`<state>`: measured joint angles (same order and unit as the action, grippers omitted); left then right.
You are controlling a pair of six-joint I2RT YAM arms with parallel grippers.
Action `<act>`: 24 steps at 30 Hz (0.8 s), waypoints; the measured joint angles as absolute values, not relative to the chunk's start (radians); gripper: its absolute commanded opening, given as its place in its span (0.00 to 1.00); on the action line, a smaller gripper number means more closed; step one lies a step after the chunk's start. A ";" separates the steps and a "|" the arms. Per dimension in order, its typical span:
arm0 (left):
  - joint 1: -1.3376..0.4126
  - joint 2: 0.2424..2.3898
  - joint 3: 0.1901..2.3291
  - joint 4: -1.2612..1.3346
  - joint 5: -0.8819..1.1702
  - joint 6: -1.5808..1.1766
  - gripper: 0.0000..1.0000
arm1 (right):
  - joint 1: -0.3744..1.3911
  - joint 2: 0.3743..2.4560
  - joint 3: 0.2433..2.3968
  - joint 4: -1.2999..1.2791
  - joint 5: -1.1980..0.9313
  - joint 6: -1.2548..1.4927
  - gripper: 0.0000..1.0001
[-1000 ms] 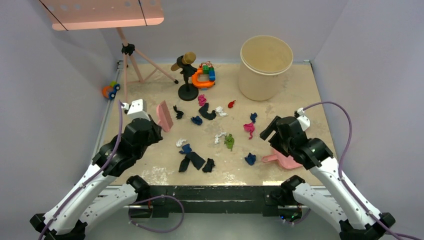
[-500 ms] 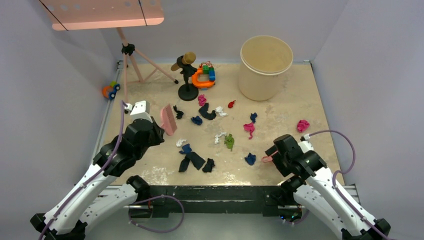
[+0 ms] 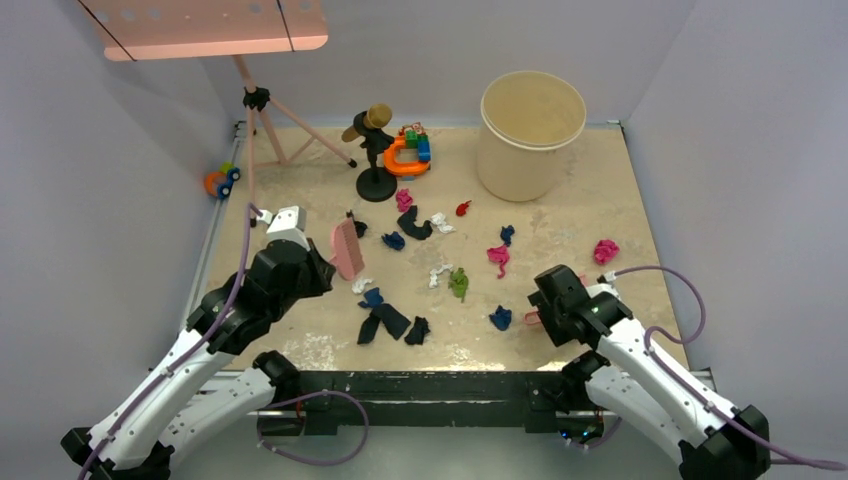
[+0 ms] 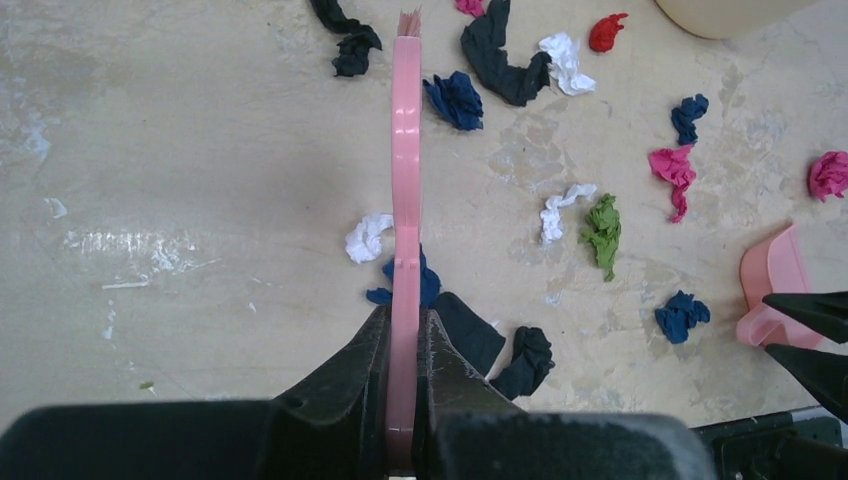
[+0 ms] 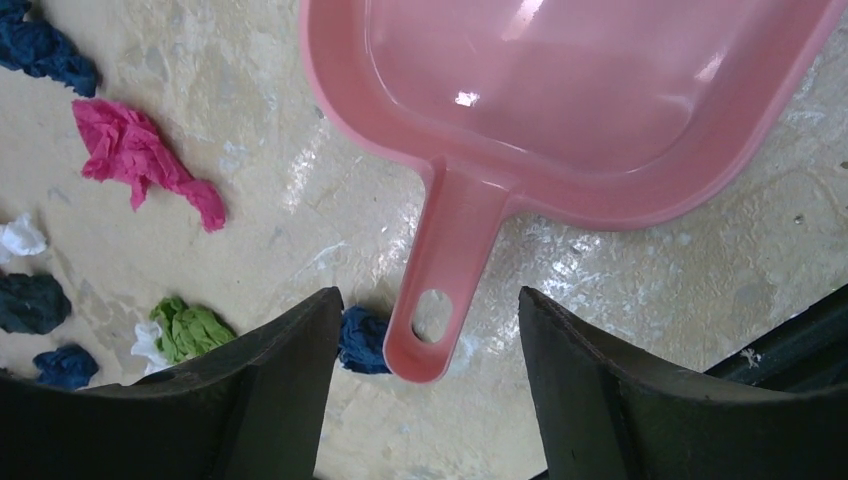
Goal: Sweep away the paper scraps from the table
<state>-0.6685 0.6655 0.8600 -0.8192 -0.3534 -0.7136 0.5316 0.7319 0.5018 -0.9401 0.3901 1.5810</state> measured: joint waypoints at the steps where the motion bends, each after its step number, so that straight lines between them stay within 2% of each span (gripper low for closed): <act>1: -0.669 0.665 0.855 -0.820 -0.347 -0.714 0.00 | 0.532 0.750 0.502 -0.931 0.398 1.587 0.68; 5: -0.669 0.667 0.851 -0.828 -0.336 -0.714 0.00 | 0.532 0.823 0.502 -0.906 0.404 1.607 0.61; 9: -0.669 0.664 0.851 -0.831 -0.335 -0.714 0.00 | 0.532 0.890 0.502 -0.895 0.404 1.631 0.43; 16: -0.669 0.653 0.851 -0.847 -0.336 -0.714 0.00 | 0.532 0.896 0.540 -0.937 0.458 1.598 0.33; 19: -0.669 0.644 0.851 -0.859 -0.338 -0.713 0.00 | 0.531 0.892 0.609 -0.957 0.500 1.500 0.24; 24: -0.669 0.623 0.852 -0.873 -0.358 -0.712 0.00 | 0.531 0.834 0.682 -0.839 0.488 1.130 0.28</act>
<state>-0.6685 0.6231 0.8520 -0.8734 -0.3584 -0.7124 0.5308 0.8345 0.6815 -0.8391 0.4885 1.1301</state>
